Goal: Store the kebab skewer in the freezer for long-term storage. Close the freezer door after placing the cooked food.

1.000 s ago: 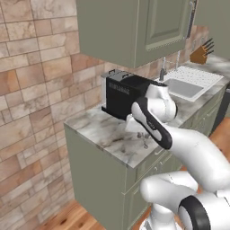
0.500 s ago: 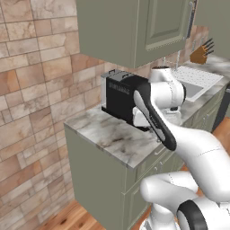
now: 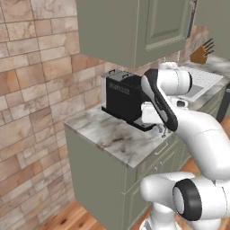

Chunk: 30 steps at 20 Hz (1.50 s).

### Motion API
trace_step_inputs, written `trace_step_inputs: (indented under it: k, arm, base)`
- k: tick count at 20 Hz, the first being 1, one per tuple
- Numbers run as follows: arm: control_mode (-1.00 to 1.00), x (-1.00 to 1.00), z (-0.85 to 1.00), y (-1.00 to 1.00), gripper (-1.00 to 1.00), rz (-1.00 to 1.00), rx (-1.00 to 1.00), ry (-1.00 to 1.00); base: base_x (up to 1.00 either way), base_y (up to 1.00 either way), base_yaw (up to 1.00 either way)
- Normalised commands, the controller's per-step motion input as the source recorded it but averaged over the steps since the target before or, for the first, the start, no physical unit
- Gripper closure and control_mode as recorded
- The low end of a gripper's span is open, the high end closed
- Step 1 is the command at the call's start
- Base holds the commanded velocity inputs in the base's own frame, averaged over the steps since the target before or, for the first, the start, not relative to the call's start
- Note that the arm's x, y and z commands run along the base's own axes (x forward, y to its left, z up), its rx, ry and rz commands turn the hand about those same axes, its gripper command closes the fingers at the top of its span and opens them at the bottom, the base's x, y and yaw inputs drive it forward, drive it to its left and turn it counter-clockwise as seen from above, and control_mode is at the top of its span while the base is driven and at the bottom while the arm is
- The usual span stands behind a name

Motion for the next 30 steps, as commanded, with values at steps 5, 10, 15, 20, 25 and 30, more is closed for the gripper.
trace_step_inputs:
  k: [5,10,15,20,25,30]
  arm:
    - [-1.0,-0.66,0.0,-0.06,1.0,-0.32,0.0,-0.05]
    - [-1.0,-0.52,0.01,0.0,1.0,-0.37,-0.04,-0.03]
    - [-1.0,-0.4,0.26,0.0,1.0,-0.27,-0.08,-0.03]
    - [-1.0,-0.14,0.31,0.0,1.0,-0.15,-0.25,-0.03]
    - [-1.0,-0.03,0.01,0.0,1.0,-0.05,-0.31,-0.11]
    - [-1.0,-0.15,0.0,0.0,1.0,0.0,-0.14,-0.07]
  base:
    - [0.0,0.0,0.0]
    - [0.0,0.0,0.0]
    - [0.0,0.0,0.0]
    - [0.0,0.0,0.0]
    - [0.0,0.0,0.0]
    - [0.0,0.0,0.0]
